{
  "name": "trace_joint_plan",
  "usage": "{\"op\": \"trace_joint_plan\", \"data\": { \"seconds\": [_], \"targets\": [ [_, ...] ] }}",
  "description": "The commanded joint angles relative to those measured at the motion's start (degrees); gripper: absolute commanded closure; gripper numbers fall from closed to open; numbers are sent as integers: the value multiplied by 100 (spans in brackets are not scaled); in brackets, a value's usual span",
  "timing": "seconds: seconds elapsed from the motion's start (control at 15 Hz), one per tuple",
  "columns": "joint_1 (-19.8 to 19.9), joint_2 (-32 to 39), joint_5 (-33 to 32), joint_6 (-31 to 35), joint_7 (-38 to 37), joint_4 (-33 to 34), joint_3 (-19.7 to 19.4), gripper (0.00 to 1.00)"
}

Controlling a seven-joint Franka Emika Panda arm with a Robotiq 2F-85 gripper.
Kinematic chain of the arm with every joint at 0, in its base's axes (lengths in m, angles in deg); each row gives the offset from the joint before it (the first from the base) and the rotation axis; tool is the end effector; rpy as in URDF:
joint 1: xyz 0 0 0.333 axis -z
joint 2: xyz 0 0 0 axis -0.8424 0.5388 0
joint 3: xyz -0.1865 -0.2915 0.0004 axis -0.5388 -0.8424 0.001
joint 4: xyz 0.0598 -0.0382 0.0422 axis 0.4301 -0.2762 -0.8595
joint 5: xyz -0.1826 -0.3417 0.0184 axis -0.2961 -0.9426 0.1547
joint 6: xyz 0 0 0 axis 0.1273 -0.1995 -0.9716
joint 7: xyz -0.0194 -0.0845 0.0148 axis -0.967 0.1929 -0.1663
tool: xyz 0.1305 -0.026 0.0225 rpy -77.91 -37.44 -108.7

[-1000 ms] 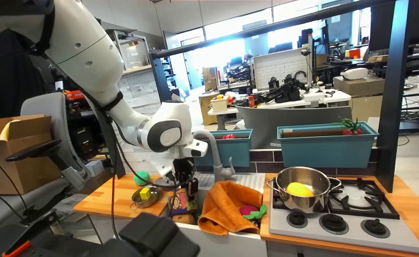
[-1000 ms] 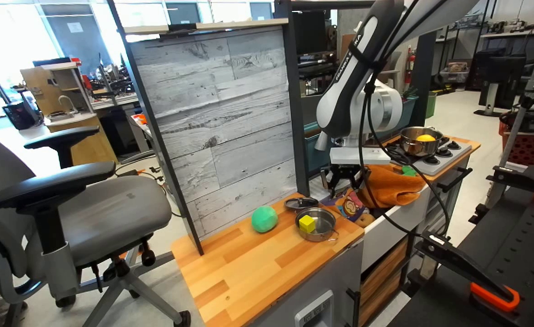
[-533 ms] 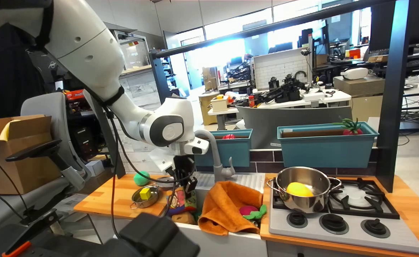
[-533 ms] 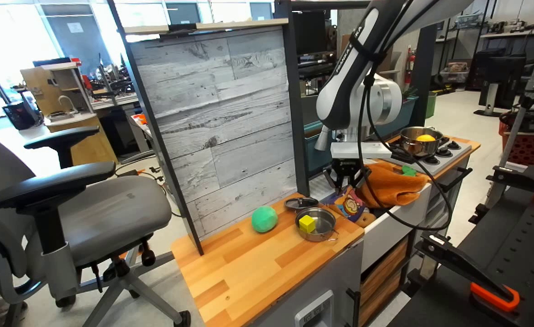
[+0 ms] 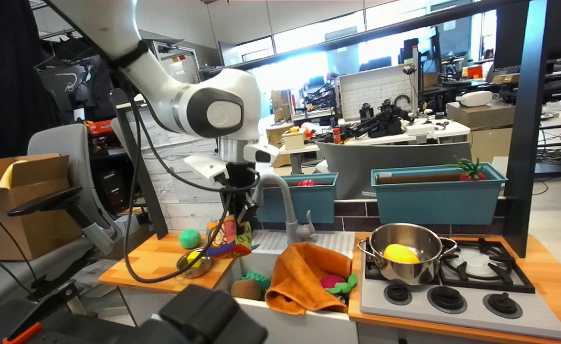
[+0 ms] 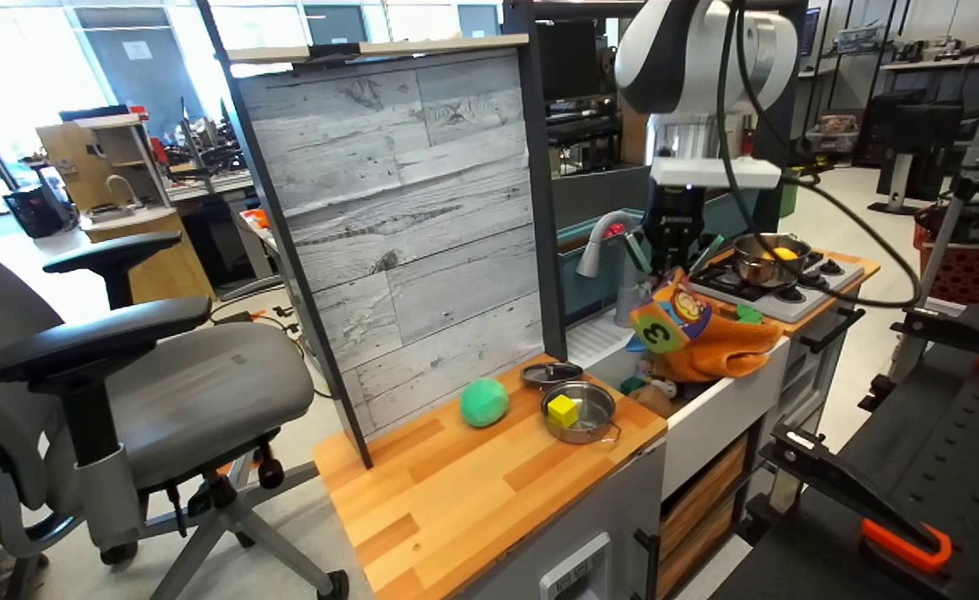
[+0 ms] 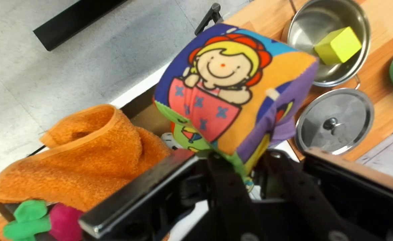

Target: Remove the cube toy from the sink and put it on the counter left of the sink

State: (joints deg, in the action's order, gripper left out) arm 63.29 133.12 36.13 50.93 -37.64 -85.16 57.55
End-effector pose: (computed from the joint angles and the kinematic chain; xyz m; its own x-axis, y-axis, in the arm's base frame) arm 0.6395 -0.0759 0.1148 0.8548 -0.4796 -0.1983 -0.5061 -0.8549 -0.1140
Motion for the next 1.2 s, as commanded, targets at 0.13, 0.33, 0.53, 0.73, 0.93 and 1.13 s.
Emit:
{"op": "trace_joint_plan", "data": {
  "seconds": [0.13, 0.33, 0.53, 0.73, 0.93, 1.13],
  "targets": [
    [127, -1572, 184, 466, 1063, -1446, 400, 95],
    [-68, -1956, 230, 1073, 1445, -1839, 761, 95],
    [-169, -2110, 422, 1461, 1929, -2066, 1271, 95],
    [-322, -2015, 530, 1681, 2297, -2169, 1638, 95],
    [-471, -1797, 404, 2313, 2605, -2279, 1842, 95],
    [-486, -1439, 196, 3006, 2862, -2304, 1998, 95]
  ]
}}
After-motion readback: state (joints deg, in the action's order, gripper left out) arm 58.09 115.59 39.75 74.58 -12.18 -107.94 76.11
